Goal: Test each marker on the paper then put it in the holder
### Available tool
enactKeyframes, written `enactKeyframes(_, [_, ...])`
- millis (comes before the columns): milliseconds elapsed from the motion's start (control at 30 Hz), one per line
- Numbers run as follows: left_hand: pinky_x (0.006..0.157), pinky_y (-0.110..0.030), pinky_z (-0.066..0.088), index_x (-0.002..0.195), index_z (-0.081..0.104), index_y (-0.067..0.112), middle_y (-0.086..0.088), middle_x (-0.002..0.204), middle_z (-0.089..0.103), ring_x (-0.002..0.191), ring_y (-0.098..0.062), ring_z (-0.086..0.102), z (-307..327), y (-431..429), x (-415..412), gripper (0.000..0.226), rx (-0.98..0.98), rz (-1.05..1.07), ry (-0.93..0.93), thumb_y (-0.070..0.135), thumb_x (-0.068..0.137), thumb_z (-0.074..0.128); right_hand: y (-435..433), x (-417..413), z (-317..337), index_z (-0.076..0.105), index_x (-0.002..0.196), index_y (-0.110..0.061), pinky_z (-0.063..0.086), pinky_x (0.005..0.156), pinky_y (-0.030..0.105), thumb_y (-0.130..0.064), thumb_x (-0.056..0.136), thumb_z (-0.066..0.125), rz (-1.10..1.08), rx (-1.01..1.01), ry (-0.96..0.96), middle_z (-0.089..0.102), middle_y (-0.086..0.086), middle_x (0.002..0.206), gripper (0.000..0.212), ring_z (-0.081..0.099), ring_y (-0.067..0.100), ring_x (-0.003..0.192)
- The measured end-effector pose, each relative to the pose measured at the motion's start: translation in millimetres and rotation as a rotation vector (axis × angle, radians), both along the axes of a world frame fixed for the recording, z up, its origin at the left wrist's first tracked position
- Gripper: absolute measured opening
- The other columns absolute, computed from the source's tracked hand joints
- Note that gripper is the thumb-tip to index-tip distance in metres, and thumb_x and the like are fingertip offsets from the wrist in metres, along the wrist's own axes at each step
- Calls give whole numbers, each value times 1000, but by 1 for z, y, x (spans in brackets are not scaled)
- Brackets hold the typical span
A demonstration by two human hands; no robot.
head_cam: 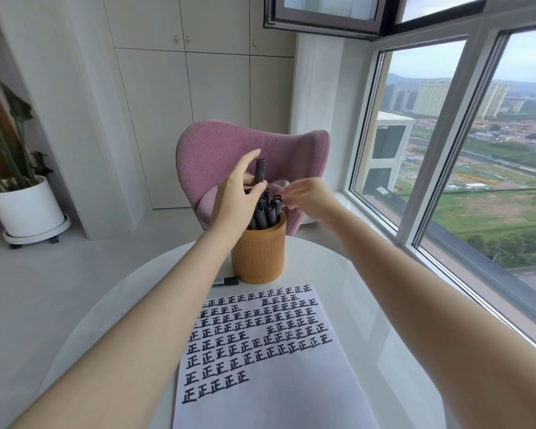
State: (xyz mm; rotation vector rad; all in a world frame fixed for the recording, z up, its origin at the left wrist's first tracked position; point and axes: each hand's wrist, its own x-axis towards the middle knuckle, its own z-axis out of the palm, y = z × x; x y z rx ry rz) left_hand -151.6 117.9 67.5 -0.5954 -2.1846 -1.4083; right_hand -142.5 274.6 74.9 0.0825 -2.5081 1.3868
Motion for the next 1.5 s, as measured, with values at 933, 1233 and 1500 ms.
enactKeyframes(933, [92,-18,37,123,59,23,-3,111,55,101,-9,53,-6,-2,-2,34,-69,3,-7,13,91,55,-8,-6,-1,59,89,-16,51,78,21,-10,94,57,48,-39,339,63,-11,82,9,59,3,75])
enactKeyframes(1233, [96,-24,38,103,70,19,-3,116,57,106,-10,52,-13,-12,3,26,-33,95,-38,19,96,45,-10,6,-12,71,105,-11,45,85,22,-24,96,56,98,66,223,67,2,103,22,61,14,96])
enactKeyframes(1500, [86,-14,38,112,64,16,-2,116,59,99,-9,55,-27,-38,28,27,-3,131,-34,7,94,46,-4,32,-22,71,107,-20,38,82,4,-21,99,49,34,-82,255,67,-1,114,23,56,12,109])
